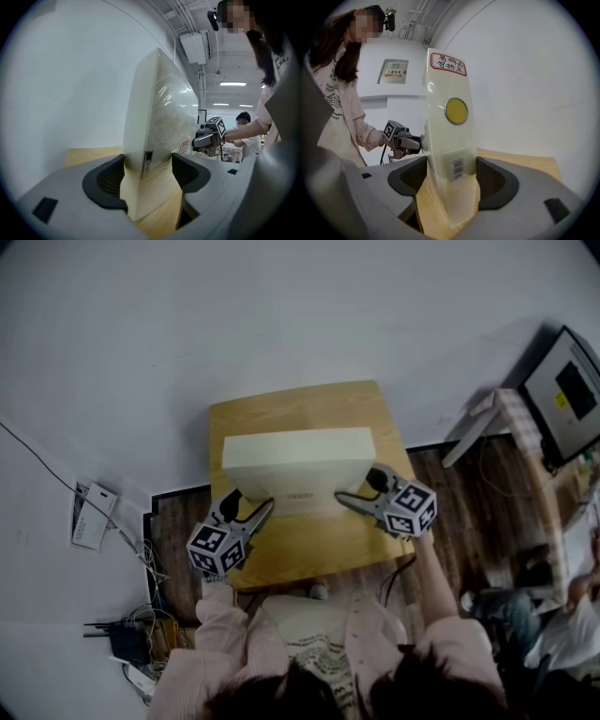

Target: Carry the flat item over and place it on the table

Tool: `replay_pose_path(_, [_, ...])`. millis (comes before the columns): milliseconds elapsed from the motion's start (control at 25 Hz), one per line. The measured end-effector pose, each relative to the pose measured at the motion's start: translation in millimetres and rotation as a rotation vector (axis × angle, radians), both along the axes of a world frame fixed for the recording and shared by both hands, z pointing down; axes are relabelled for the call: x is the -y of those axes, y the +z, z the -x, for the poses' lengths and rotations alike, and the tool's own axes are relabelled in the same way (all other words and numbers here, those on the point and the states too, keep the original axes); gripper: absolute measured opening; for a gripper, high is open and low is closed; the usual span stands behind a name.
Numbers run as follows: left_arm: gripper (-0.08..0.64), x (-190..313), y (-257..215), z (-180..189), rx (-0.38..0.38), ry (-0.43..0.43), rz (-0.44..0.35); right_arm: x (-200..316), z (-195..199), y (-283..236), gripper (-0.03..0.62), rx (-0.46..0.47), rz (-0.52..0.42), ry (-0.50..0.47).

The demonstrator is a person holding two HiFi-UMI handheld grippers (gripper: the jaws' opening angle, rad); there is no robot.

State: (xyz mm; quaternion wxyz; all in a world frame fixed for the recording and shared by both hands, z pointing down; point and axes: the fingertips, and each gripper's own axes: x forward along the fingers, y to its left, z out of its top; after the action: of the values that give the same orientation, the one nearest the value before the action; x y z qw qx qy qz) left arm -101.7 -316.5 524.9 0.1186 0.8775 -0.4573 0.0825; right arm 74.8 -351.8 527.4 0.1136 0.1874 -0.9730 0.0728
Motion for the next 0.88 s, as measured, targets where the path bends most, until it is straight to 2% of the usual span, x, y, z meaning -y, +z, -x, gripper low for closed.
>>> replay_pose_path(360, [0.325,1.5,-3.1,5.5,-0.026,-0.027,0.002,3.5,-2.0,1.9,0.338,0.003,0.046,0.054])
replay_pose_path(520, [0.325,-1.0,-3.1,8.0,-0.037,-0.041,0.003,5.1,-2.8,3.2,0.37,0.002,0.056,0.074])
replay_pose_path(640, [0.358,-4.5,-3.4,9.8,-0.05,-0.052,0.006,4.3,-5.8,4.4,0.387,0.003,0.064,0.084])
replay_pose_path(880, [0.357,-9.5,-3.6,13.0,-0.049,-0.057,0.005,1.5,-10.2,4.1,0.388,0.021,0.082,0.1])
